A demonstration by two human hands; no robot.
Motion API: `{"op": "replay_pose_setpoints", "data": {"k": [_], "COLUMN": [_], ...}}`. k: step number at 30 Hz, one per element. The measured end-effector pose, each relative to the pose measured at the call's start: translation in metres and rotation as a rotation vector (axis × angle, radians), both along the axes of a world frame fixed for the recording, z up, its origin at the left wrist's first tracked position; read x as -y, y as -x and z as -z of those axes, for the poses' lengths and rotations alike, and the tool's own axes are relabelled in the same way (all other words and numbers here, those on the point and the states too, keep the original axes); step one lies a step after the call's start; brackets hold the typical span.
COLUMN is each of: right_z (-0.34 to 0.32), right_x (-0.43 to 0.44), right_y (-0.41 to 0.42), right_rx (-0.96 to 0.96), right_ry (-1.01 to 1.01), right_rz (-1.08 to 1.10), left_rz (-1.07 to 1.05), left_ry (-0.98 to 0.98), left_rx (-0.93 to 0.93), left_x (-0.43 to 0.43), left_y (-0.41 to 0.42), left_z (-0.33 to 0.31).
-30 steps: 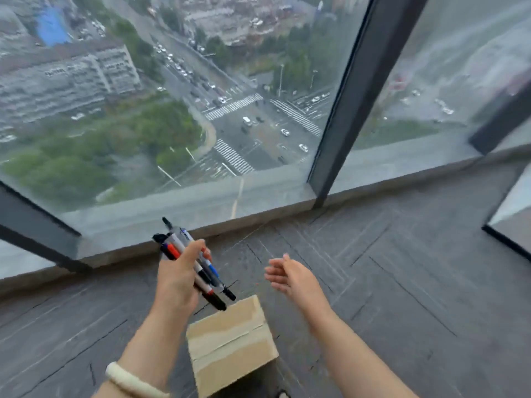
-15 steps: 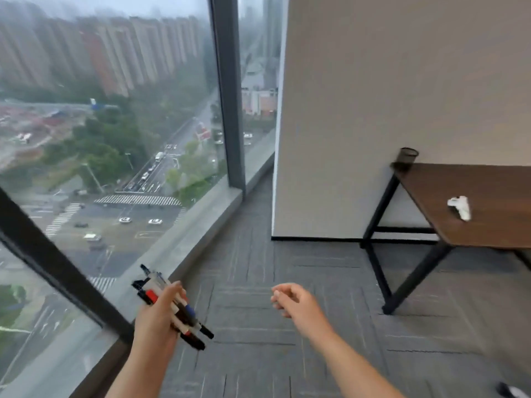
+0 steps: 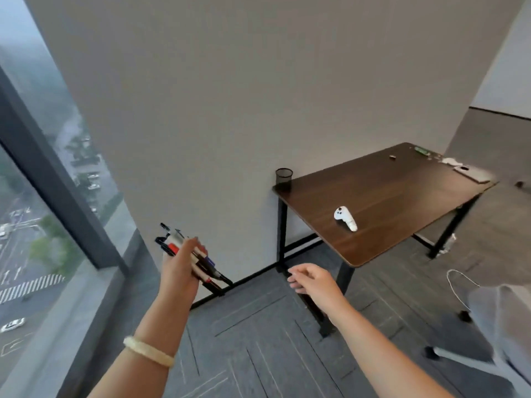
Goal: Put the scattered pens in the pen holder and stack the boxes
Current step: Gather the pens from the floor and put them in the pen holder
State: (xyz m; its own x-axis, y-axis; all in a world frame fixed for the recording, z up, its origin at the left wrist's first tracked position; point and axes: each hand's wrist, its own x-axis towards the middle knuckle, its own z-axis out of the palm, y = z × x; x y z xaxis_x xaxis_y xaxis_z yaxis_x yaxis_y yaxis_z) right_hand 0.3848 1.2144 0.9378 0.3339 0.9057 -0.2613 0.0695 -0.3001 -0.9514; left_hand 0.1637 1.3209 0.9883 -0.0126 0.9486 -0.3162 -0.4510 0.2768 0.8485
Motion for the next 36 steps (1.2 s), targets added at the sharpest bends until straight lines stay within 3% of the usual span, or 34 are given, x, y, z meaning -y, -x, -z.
{"op": "replay_pose_setpoints", "data": {"k": [9, 18, 29, 36], "right_z": [-0.012, 0.028, 0.094, 0.134], "right_x": [-0.161, -0.338, -0.520, -0.590], "right_y": [-0.110, -0.251, -0.356, -0.374], "right_rx": [-0.064, -0.063, -0.037, -0.024], "right_ry": [-0.021, 0.045, 0.254, 0.315], "right_rz": [0.149, 0.164, 0.090, 0.132], "left_rz": [0.167, 0.179, 0.216, 0.373], "left_ry": [0.011, -0.007, -0.058, -0.182], "left_rx": [-0.038, -0.085, -0.337, -0.559], "left_x": [-0.200, -0.369, -0.543, -0.581], "left_y": [-0.150, -0.302, -0.432, -0.485], "left_z": [-0.023, 0.006, 0.055, 0.117]}}
